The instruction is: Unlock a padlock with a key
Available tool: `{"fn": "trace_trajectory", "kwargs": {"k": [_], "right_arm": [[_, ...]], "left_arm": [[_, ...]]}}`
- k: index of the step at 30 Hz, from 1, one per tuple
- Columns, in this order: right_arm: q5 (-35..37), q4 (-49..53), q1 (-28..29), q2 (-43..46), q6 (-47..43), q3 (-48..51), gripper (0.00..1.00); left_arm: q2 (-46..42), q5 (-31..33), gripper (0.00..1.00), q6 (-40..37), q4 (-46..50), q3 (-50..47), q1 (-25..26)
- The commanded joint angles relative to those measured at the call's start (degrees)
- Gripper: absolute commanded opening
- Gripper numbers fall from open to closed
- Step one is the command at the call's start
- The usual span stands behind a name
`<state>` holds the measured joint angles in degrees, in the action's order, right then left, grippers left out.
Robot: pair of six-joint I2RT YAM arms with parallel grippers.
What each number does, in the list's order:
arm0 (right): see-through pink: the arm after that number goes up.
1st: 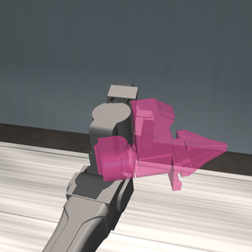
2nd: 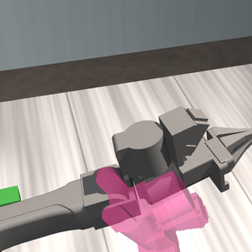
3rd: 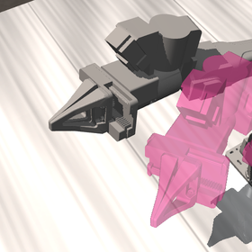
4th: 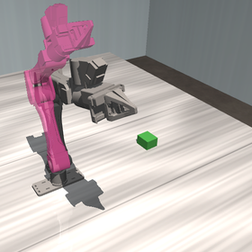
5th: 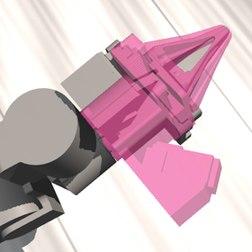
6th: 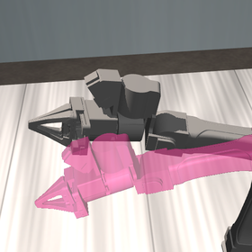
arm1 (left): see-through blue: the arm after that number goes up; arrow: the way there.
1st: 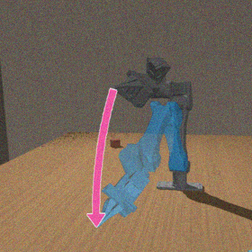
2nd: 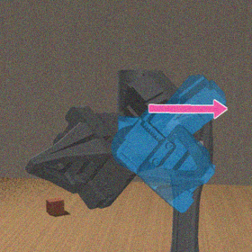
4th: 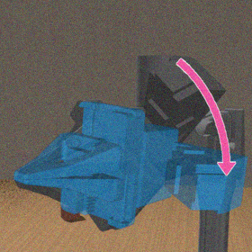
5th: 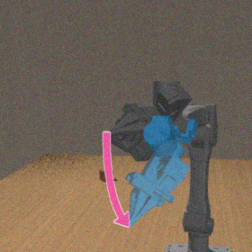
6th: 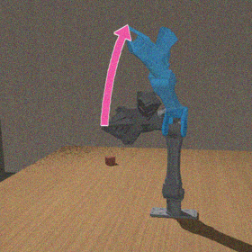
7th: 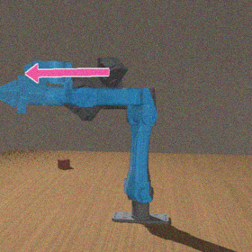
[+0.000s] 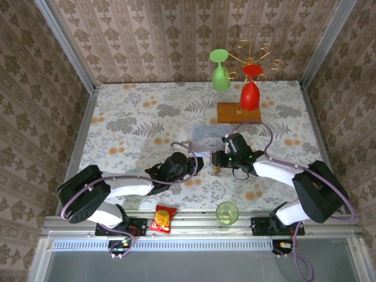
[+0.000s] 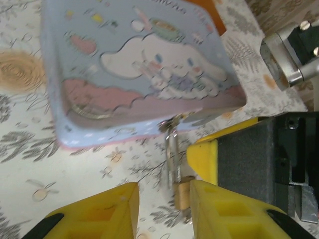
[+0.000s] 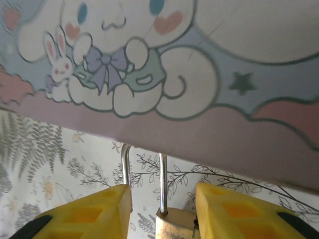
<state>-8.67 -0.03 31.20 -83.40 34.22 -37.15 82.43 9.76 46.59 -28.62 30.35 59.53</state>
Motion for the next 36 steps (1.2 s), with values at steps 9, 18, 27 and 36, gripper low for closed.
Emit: {"fn": "trace_trajectory", "kwargs": {"k": [9, 18, 27, 36], "right_arm": [[3.3, -3.6, 1.4, -3.8, -0.4, 0.4, 0.33], [1.7, -5.7, 1.4, -6.7, -0.4, 0.2, 0.25], [2.6, -8.3, 1.3, -3.9, 4.2, 5.2, 0.1], [1.4, -23.4, 1.5, -8.0, 14.8, 10.6, 0.1]], "left_arm": [[-1.7, 1.5, 0.33, 0.8, -0.5, -0.8, -0.1], [-0.2, 0.5, 0.33, 1.8, -2.6, -1.5, -0.4], [-3.9, 6.2, 0.31, -8.9, 9.4, 5.0, 1.3], [5.5, 4.5, 0.3, -27.2, 13.6, 18.3, -2.0]]}}
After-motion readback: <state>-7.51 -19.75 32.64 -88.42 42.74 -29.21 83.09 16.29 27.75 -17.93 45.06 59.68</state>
